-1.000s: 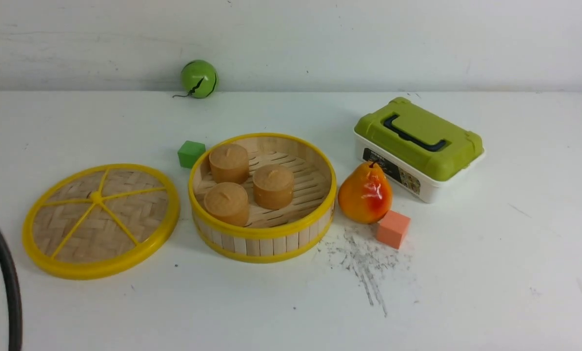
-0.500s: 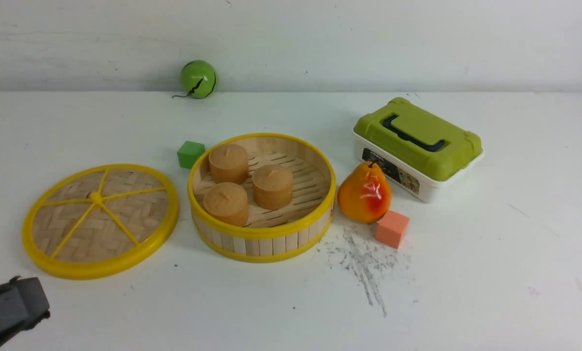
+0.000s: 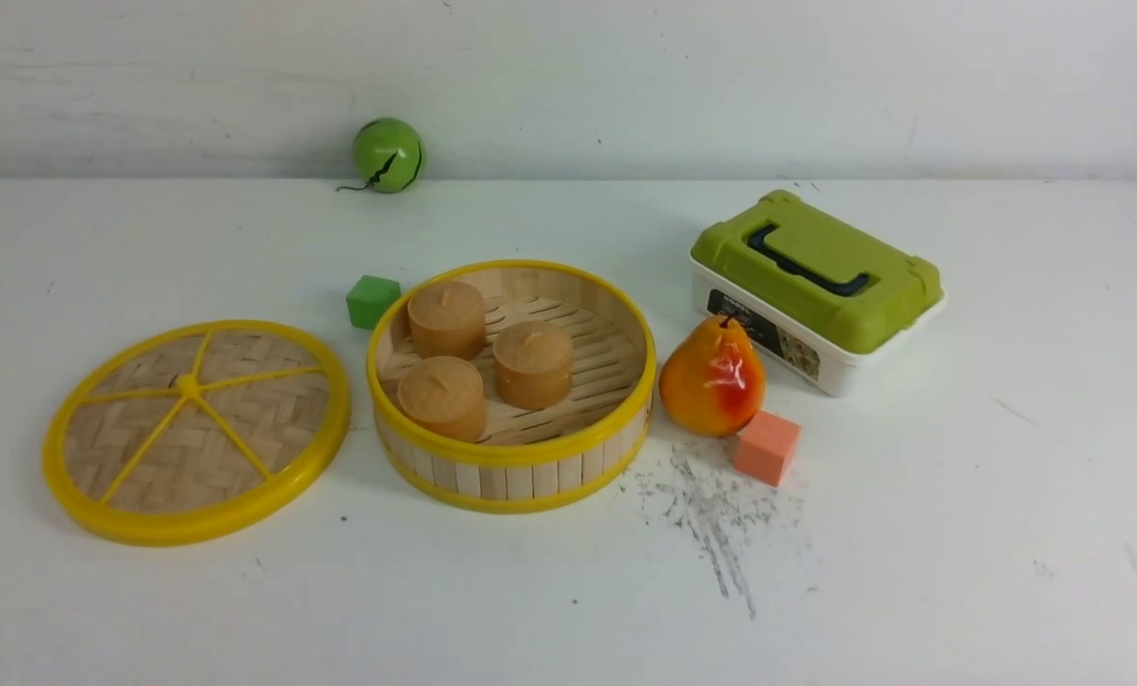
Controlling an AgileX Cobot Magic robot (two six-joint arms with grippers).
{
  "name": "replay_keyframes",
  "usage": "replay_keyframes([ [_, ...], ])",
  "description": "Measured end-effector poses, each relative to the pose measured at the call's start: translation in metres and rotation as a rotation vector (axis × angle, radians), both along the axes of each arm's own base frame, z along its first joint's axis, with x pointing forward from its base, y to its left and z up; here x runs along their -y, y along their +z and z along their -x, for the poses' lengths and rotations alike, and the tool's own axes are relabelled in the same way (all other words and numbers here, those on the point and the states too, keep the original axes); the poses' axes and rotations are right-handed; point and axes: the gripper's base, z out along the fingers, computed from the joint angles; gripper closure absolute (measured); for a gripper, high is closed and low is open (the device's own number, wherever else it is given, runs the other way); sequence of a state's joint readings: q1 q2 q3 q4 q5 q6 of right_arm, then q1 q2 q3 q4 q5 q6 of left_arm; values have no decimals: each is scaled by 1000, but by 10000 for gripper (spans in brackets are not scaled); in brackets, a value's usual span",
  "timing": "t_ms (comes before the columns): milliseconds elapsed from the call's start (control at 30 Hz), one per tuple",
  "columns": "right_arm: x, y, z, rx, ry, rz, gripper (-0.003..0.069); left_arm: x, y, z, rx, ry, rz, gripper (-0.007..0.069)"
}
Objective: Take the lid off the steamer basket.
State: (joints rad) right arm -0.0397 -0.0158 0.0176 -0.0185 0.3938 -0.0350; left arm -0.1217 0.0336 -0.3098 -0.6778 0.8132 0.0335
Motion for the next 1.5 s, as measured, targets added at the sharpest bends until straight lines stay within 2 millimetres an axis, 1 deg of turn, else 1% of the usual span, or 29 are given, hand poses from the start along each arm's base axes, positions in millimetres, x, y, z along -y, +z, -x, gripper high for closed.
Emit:
replay_keyframes([
  [100, 0, 0, 0, 0, 0, 0, 419, -2, -29, -3, -65, 27, -30, 637],
  [133, 0, 0, 0, 0, 0, 0, 419, -2, -30, -3, -68, 28, -33, 637],
  [167, 0, 0, 0, 0, 0, 0, 419, -4, -41, -6, -113, 64, -16, 637],
  [233, 0, 0, 0, 0, 0, 0, 419, -8, -48, -12, -132, 135, 18, 636],
  [300, 0, 0, 0, 0, 0, 0, 419, -13, -50, -18, -98, 217, 53, 636],
  [333, 0, 0, 0, 0, 0, 0, 419, -14, -50, -18, -93, 224, 56, 636],
  [433, 0, 0, 0, 0, 0, 0, 419, -25, -45, -28, 74, 343, 29, 634],
  [500, 0, 0, 0, 0, 0, 0, 419, -33, -46, -33, 212, 403, -89, 633],
  [533, 0, 0, 0, 0, 0, 0, 419, -36, -50, -36, 288, 423, -182, 631],
  [567, 0, 0, 0, 0, 0, 0, 419, -37, -55, -38, 318, 428, -225, 630],
  [600, 0, 0, 0, 0, 0, 0, 419, -37, -55, -38, 332, 429, -232, 629],
  [633, 0, 0, 0, 0, 0, 0, 419, -38, -61, -39, 345, 424, -296, 628],
  [700, 0, 0, 0, 0, 0, 0, 419, -39, -68, -38, 286, 417, -328, 625],
  [733, 0, 0, 0, 0, 0, 0, 419, -39, -68, -38, 285, 417, -326, 625],
  [767, 0, 0, 0, 0, 0, 0, 419, -39, -76, -37, 192, 408, -329, 623],
  [833, 0, 0, 0, 0, 0, 0, 419, -39, -83, -36, 130, 396, -338, 622],
  [1000, 0, 0, 0, 0, 0, 0, 419, -38, -85, -35, 122, 373, -386, 624],
  [1200, 0, 0, 0, 0, 0, 0, 419, -38, -85, -35, 127, 367, -398, 636],
  [1500, 0, 0, 0, 0, 0, 0, 419, -38, -85, -35, 174, 325, -512, 636],
])
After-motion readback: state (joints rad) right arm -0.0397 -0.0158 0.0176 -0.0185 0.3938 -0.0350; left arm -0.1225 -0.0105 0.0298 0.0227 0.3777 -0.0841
